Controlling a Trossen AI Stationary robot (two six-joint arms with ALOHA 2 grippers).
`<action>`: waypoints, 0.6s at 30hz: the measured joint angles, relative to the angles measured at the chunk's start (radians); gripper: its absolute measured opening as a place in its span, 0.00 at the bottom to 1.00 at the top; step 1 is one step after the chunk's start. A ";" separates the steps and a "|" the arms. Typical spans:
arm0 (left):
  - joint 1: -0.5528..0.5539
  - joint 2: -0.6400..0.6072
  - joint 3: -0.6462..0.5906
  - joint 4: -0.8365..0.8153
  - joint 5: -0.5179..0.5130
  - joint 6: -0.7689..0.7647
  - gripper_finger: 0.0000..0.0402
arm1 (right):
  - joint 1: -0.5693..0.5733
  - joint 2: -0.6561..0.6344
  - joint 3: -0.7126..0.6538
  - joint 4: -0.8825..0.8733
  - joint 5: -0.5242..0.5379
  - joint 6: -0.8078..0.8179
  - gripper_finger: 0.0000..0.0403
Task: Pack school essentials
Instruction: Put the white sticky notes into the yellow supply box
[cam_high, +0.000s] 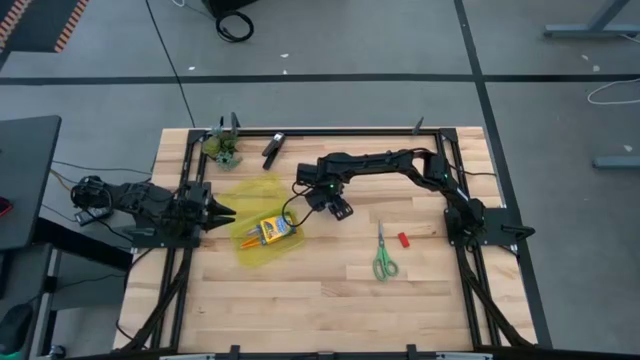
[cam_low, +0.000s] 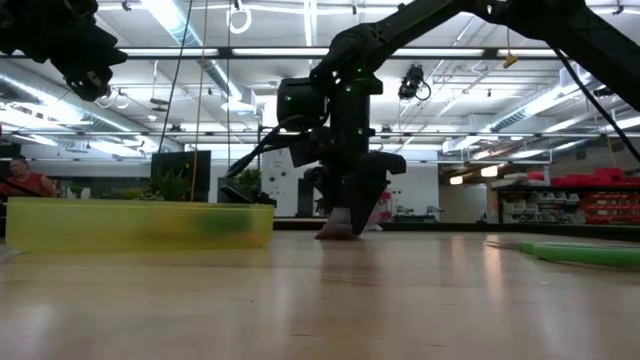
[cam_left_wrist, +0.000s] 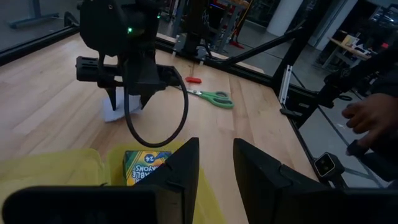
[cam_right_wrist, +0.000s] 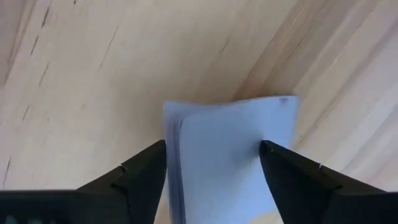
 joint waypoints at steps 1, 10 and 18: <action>0.000 0.000 0.000 0.000 0.000 0.000 0.27 | 0.000 0.000 0.007 -0.013 0.003 0.005 0.64; 0.000 0.000 0.000 0.001 0.000 0.001 0.27 | -0.003 -0.015 0.017 -0.002 -0.004 0.004 0.50; -0.001 0.000 0.000 0.000 0.000 -0.002 0.27 | 0.013 -0.014 0.018 0.013 0.083 0.043 0.42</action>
